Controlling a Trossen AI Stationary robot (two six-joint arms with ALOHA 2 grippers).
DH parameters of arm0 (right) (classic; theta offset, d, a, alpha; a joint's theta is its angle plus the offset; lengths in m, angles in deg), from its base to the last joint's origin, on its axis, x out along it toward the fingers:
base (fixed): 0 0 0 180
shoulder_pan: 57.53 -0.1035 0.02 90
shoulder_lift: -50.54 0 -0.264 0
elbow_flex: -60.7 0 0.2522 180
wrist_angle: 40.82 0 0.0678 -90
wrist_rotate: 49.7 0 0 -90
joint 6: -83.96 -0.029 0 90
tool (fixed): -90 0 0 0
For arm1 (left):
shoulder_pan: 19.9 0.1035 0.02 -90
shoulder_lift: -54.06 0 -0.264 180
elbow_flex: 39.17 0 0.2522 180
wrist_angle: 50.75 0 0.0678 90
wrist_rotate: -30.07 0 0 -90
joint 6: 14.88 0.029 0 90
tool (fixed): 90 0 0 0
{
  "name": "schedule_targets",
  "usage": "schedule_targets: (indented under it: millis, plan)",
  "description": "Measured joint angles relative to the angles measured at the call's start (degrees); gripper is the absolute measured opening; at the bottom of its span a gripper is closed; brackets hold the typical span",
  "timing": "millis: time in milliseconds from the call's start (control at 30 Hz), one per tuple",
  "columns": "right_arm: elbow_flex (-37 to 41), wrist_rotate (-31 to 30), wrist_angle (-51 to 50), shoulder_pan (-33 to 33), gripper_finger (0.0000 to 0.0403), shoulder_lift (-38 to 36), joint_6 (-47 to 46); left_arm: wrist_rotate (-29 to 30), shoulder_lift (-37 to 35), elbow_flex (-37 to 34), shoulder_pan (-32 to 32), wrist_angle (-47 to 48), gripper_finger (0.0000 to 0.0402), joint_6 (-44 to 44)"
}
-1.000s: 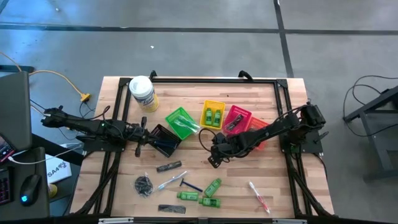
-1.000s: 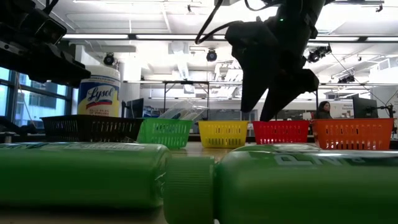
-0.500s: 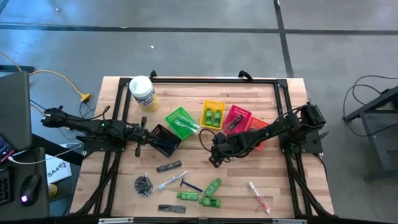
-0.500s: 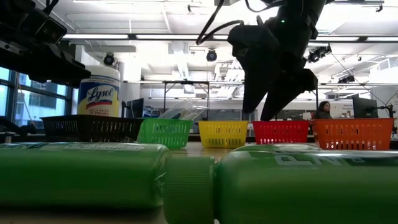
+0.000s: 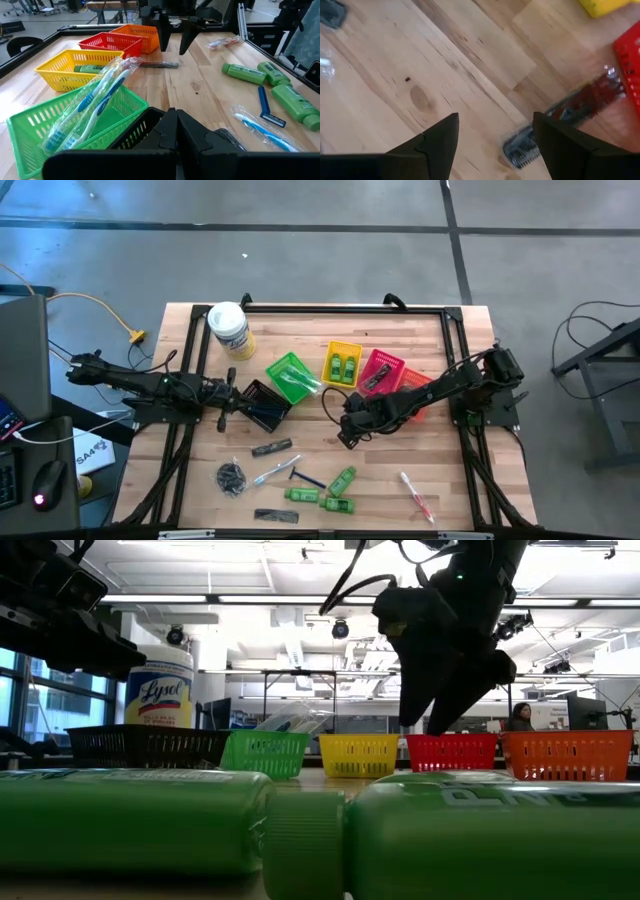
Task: Pick & Place Travel size toiletries
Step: Put the black comb into the red bin
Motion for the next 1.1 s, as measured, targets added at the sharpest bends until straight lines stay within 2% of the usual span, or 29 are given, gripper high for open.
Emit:
schedule_targets:
  millis: [233, 600, 833, 1100]
  plan:
    - [0.00, 4.02, -3.44, -0.04, 0.0243, 0.00, -6.12, -0.02, 0.00, 0.00, 0.00, 0.00, 0.0000, 0.00]
    - [0.00, 3.02, -5.48, -1.70, 0.0243, 2.22, -16.80, -0.59, 0.02, 0.13, 0.00, 0.85, 0.0000, -0.17]
    - [0.00, 0.14, -5.56, -0.11, 0.0243, 6.29, -17.19, -0.61, 0.02, 0.13, 0.00, 1.09, 0.0000, -0.92]
    - [-0.07, 0.05, -7.30, 1.29, 0.0243, 8.46, -20.34, -0.63, 0.03, 0.13, 0.00, 1.20, 0.0000, -1.31]
